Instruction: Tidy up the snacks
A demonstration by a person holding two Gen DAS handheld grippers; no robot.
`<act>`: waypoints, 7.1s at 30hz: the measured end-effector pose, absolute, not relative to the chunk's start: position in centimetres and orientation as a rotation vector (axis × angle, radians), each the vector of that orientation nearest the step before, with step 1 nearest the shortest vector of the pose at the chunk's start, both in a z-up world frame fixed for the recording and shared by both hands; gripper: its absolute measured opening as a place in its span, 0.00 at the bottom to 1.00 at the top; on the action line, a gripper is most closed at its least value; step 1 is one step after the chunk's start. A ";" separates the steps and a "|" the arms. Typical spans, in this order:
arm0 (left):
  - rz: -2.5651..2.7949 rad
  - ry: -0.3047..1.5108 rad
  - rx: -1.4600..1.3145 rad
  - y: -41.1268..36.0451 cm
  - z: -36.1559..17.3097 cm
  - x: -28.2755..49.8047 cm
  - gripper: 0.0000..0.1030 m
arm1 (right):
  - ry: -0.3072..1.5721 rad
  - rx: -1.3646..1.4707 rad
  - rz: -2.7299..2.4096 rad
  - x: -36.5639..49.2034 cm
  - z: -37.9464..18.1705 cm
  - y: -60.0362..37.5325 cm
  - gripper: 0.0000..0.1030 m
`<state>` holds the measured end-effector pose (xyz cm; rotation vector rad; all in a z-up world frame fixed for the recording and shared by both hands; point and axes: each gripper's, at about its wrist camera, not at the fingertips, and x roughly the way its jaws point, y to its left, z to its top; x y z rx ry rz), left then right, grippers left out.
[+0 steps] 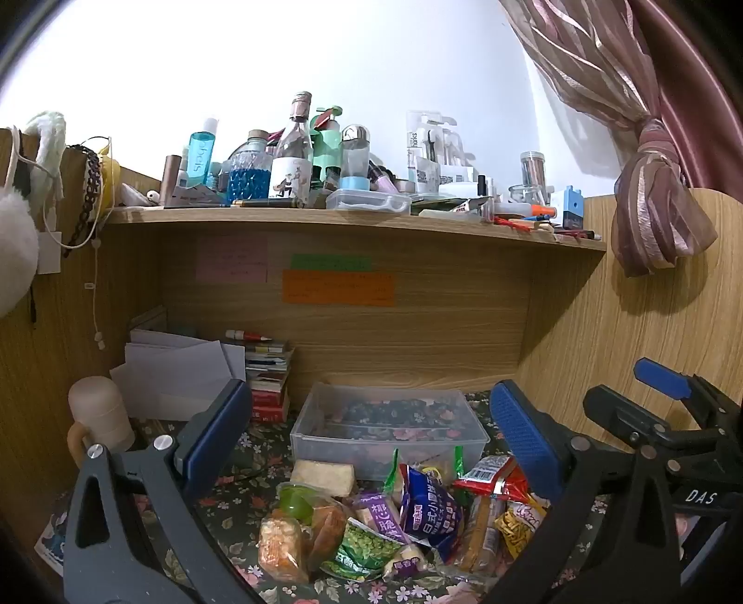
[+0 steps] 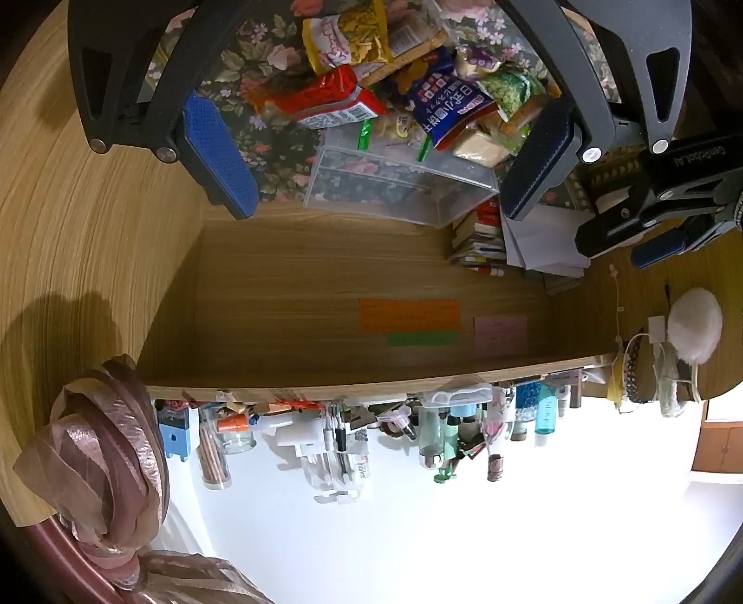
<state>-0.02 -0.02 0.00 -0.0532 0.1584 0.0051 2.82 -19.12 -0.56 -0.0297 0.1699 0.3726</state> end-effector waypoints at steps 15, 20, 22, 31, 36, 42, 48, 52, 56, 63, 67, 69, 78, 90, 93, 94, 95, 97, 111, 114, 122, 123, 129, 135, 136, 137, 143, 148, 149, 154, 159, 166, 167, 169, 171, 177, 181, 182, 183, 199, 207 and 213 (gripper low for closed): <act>0.006 0.163 -0.058 0.0 0.0 0.0 1.00 | 0.169 -0.025 0.373 2.9 -0.7 -18.8 1.00; 0.006 0.163 -0.057 0.0 0.0 0.0 1.00 | 0.172 -0.024 0.374 2.9 -0.7 -18.9 1.00; 0.006 0.165 -0.058 0.0 0.0 0.0 1.00 | 0.173 -0.024 0.374 2.9 -0.8 -18.8 1.00; 0.009 0.170 -0.050 -0.2 -0.4 0.2 1.00 | 0.194 -0.016 0.385 3.3 -1.0 -18.6 1.00; 0.016 0.193 -0.027 0.7 -1.6 0.4 1.00 | 0.233 -0.032 0.384 4.0 -2.0 -19.0 1.00; 0.058 0.315 -0.030 3.3 -4.6 1.8 1.00 | 0.359 -0.070 0.361 5.6 -4.9 -19.6 1.00; 0.076 0.438 -0.063 5.4 -7.9 3.1 1.00 | 0.502 -0.115 0.334 6.9 -8.6 -20.1 1.00; 0.085 0.516 -0.088 6.3 -10.3 4.1 0.95 | 0.592 -0.106 0.336 7.6 -10.9 -20.5 1.00; 0.088 0.575 -0.107 6.7 -12.0 5.0 0.88 | 0.656 -0.094 0.343 8.4 -12.5 -20.4 1.00; 0.100 0.632 -0.126 7.0 -13.9 6.2 0.75 | 0.734 -0.075 0.344 10.0 -14.4 -20.2 1.00; 0.068 0.648 -0.173 7.5 -14.4 6.8 0.60 | 0.750 -0.052 0.353 10.8 -14.9 -20.5 1.00; 0.053 0.645 -0.180 7.4 -14.3 7.0 0.51 | 0.749 -0.037 0.351 11.1 -14.9 -20.7 1.00; 0.048 0.648 -0.172 7.4 -14.3 7.4 0.32 | 0.773 -0.016 0.364 12.2 -15.3 -20.8 0.82; 0.073 0.602 -0.166 8.1 -12.6 6.7 0.31 | 0.747 -0.005 0.342 11.4 -14.5 -22.1 0.51; 0.079 0.572 -0.151 8.1 -11.5 6.4 0.31 | 0.738 -0.004 0.321 11.0 -14.2 -22.7 0.50; 0.080 0.565 -0.149 8.1 -11.2 6.4 0.31 | 0.736 0.001 0.314 10.8 -14.1 -23.0 0.49; 0.080 0.556 -0.148 8.1 -10.8 6.3 0.31 | 0.734 0.007 0.309 10.7 -14.0 -23.2 0.49; 0.079 0.542 -0.145 8.1 -10.2 6.4 0.31 | 0.726 0.017 0.297 10.5 -13.6 -23.8 0.49; 0.026 0.427 -0.123 7.2 -4.5 9.2 0.31 | 0.528 -0.018 0.303 11.2 -7.1 -23.4 0.49; 0.004 0.413 -0.120 6.8 -3.3 10.6 0.31 | 0.493 -0.028 0.331 12.0 -6.0 -22.3 0.49; -0.037 0.425 -0.099 5.0 -2.1 14.8 0.31 | 0.456 -0.027 0.404 15.3 -4.5 -19.2 0.49; -0.040 0.428 -0.096 4.8 -2.1 15.1 0.31 | 0.458 -0.029 0.411 15.9 -4.4 -18.8 0.49; -0.061 0.471 -0.089 4.1 -2.4 18.8 0.31 | 0.487 -0.046 0.437 18.7 -4.7 -17.6 0.49; -0.073 0.556 -0.084 3.9 -4.3 22.7 0.31 | 0.557 -0.070 0.454 22.2 -5.7 -16.2 0.49; -0.072 0.575 -0.079 3.9 -4.7 23.5 0.31 | 0.569 -0.075 0.456 22.7 -5.9 -16.0 0.49; -0.070 0.589 -0.073 3.9 -5.1 24.0 0.31 | 0.583 -0.080 0.455 23.3 -6.2 -15.7 0.49; -0.071 0.699 -0.064 3.9 -7.6 27.6 0.31 | 0.667 -0.086 0.457 26.0 -7.7 -15.0 0.49; -0.082 0.771 -0.083 4.3 -9.4 29.2 0.31 | 0.749 -0.096 0.459 27.7 -9.4 -14.4 0.49; -0.081 0.779 -0.081 4.3 -9.6 29.4 0.31 | 0.760 -0.100 0.461 27.9 -9.6 -14.2 0.49; -0.078 0.760 -0.068 4.0 -9.4 28.9 0.34 | 0.794 -0.115 0.479 28.4 -10.3 -13.7 0.52; -0.061 0.703 -0.046 4.0 -8.4 27.8 0.56 | 0.791 -0.105 0.488 28.2 -10.1 -13.8 0.56; -0.047 0.634 -0.039 4.2 -6.3 25.0 0.68 | 0.716 -0.077 0.477 26.1 -8.0 -14.7 0.73; -0.043 0.624 -0.038 4.2 -6.1 24.6 0.70 | 0.701 -0.072 0.474 25.6 -7.6 -15.0 0.75; -0.032 0.598 -0.035 4.5 -5.5 23.3 0.76 | 0.667 -0.063 0.457 24.7 -6.8 -15.9 0.79; -0.016 0.574 -0.028 4.8 -5.0 21.9 0.84 | 0.644 -0.060 0.442 24.1 -6.2 -16.7 0.83; 0.027 0.567 -0.012 6.4 -5.3 18.8 0.89 | 0.636 -0.052 0.395 22.2 -6.5 -18.9 0.87; 0.044 0.597 -0.014 7.1 -6.7 17.1 0.89 | 0.669 -0.059 0.357 21.3 -8.1 -19.6 0.88; 0.047 0.604 -0.015 7.3 -7.0 16.7 0.89 | 0.680 -0.062 0.349 21.2 -8.5 -19.6 0.88; 0.050 0.611 -0.016 7.5 -7.4 16.4 0.89 | 0.690 -0.065 0.343 21.1 -8.9 -19.7 0.88; 0.103 0.752 -0.086 11.4 -13.0 14.2 0.89 | 0.840 -0.071 0.259 21.6 -14.2 -21.3 0.88; 0.069 0.777 -0.102 11.2 -14.2 13.7 0.89 | 0.866 -0.042 0.223 19.7 -14.5 -23.8 0.89; 0.033 0.799 -0.115 10.5 -14.5 14.4 0.89 | 0.877 -0.035 0.191 18.3 -15.0 -25.6 0.96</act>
